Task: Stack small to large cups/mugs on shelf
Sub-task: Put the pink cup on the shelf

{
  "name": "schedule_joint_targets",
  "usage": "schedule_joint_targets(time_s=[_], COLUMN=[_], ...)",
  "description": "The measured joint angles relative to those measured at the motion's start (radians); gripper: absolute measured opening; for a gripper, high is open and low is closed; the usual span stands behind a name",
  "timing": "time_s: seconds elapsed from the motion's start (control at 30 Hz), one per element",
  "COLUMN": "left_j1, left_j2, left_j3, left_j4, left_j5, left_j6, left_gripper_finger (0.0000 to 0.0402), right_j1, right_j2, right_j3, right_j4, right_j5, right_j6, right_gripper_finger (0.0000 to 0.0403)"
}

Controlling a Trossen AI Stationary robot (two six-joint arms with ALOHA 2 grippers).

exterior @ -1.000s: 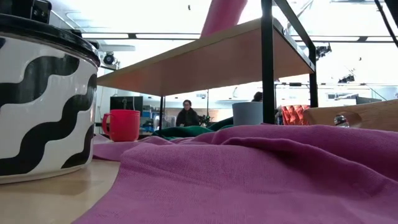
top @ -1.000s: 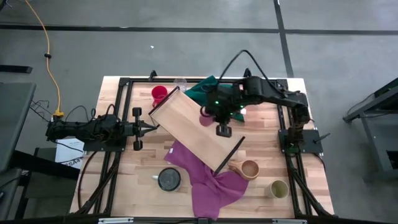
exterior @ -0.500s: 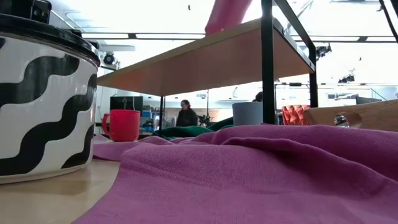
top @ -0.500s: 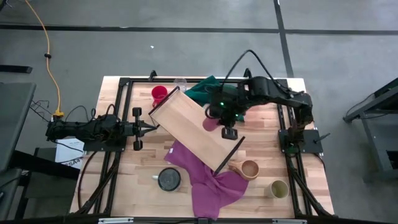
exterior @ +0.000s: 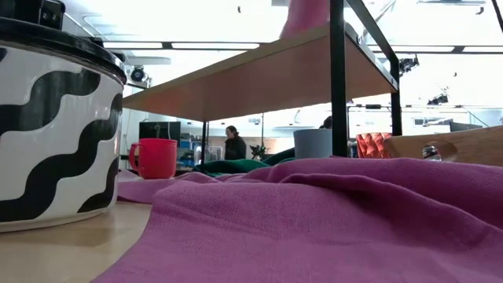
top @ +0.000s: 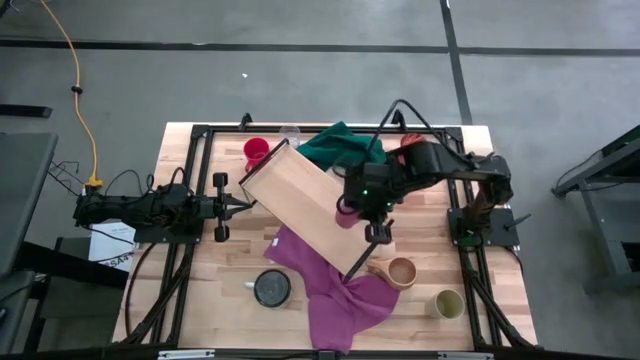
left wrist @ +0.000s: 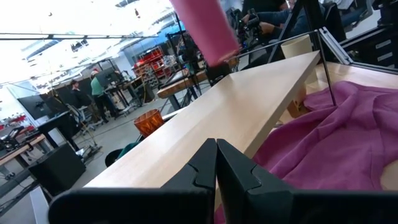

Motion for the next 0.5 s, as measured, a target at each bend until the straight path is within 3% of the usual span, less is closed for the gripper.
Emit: schedule_joint_targets(time_s=[0.2,0.5], left_j1=[0.000,0.000], left_j2=[0.000,0.000], left_j3=[0.000,0.000], left_j4=[0.000,0.000], left_j5=[0.000,0.000], left_j6=[0.000,0.000], left_gripper_finger=[0.0001,0.0001], right_j1=[0.000,0.000], right_j2=[-0.075,-0.118], right_j3=[-0.134,-0.190], right_j4=[0.000,0.002], right_j5=[-0.003,-0.009], right_j6=[0.045,0.088], right_gripper_finger=[0.0000,0.0000])
